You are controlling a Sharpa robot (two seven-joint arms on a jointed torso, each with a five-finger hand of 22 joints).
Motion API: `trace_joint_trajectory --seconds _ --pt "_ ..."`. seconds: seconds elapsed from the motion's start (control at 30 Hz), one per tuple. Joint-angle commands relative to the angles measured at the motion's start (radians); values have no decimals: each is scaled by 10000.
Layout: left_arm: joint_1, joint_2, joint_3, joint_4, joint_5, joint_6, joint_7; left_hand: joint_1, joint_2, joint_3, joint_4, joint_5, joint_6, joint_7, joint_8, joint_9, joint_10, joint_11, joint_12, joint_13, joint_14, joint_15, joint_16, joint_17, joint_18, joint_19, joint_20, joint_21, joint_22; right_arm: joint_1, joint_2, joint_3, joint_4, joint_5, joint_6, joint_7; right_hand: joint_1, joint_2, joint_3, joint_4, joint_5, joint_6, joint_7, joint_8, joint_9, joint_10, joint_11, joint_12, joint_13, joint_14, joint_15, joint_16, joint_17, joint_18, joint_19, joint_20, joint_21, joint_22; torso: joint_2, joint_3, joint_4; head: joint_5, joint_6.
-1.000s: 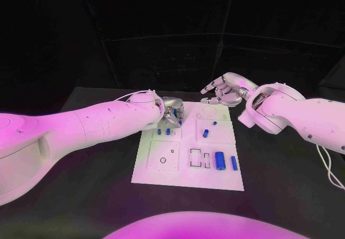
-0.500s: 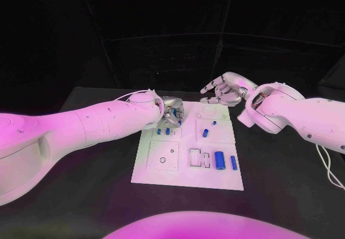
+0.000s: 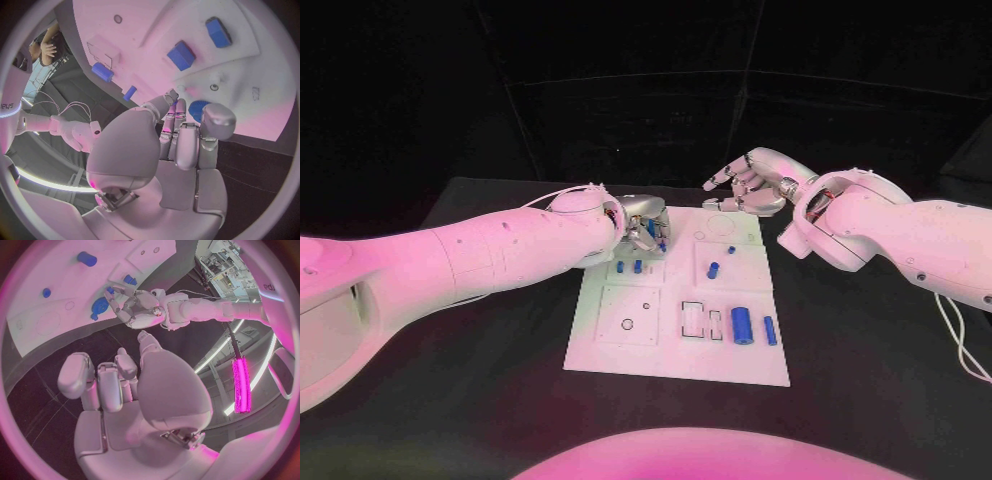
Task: Assemble the parts on the task board
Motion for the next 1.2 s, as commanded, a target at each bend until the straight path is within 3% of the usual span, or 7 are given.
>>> trace_joint_trajectory --seconds 0.03,0.23,0.67,0.9,1.2 --pt "27 -199 115 221 291 -528 179 -98 12 42 -2 -8 90 12 -69 -5 68 -15 -31 -8 202 -54 34 7 -157 77 -5 62 11 18 -4 5 6 26 -7 96 -11 74 -49 -24 57 -63 1 59 -5 -39 -11 -15 5 444 -56 -52 11 170 -63 24 -63 -1 1 -9 10 5 21" --pt "26 -653 249 544 429 -602 123 -118 -13 96 -32 -7 112 16 -89 -16 96 -14 -56 -33 212 -54 43 10 -160 87 -5 84 34 17 -27 5 5 27 -6 98 -11 74 -49 -24 57 -63 1 59 -5 -39 -11 -15 5 444 -56 -52 11 170 -63 24 -63 -1 -3 -5 3 22 51" --pt "24 -1310 279 797 584 117 -219 -200 -88 139 -59 -9 147 17 -122 -33 144 -10 -93 -71 218 -50 44 -12 -170 100 -2 135 93 16 -53 5 -2 27 1 95 1 84 -56 -24 69 -54 -1 69 -3 -29 -13 1 18 447 -57 -51 16 169 -58 22 -63 1 15 0 -14 22 67" --pt "21 -1369 276 719 591 345 -333 -224 -117 143 -67 -9 147 12 -137 -40 149 -11 -108 -84 217 -49 43 -20 -171 99 -1 138 99 15 -55 5 -3 27 5 95 1 84 -56 -24 69 -54 -1 69 -3 -29 -13 1 18 447 -57 -51 16 169 -58 22 -63 1 17 0 -19 30 57" --pt "-17 -1184 268 443 592 522 -380 -224 -117 143 -67 -9 147 12 -137 -40 149 -11 -108 -84 217 -49 43 -20 -171 99 -1 138 99 15 -45 5 -3 27 8 105 1 84 -56 -24 69 -54 -1 69 -3 -29 -13 1 18 447 -57 -51 16 169 -58 22 -63 1 19 6 -24 44 47"
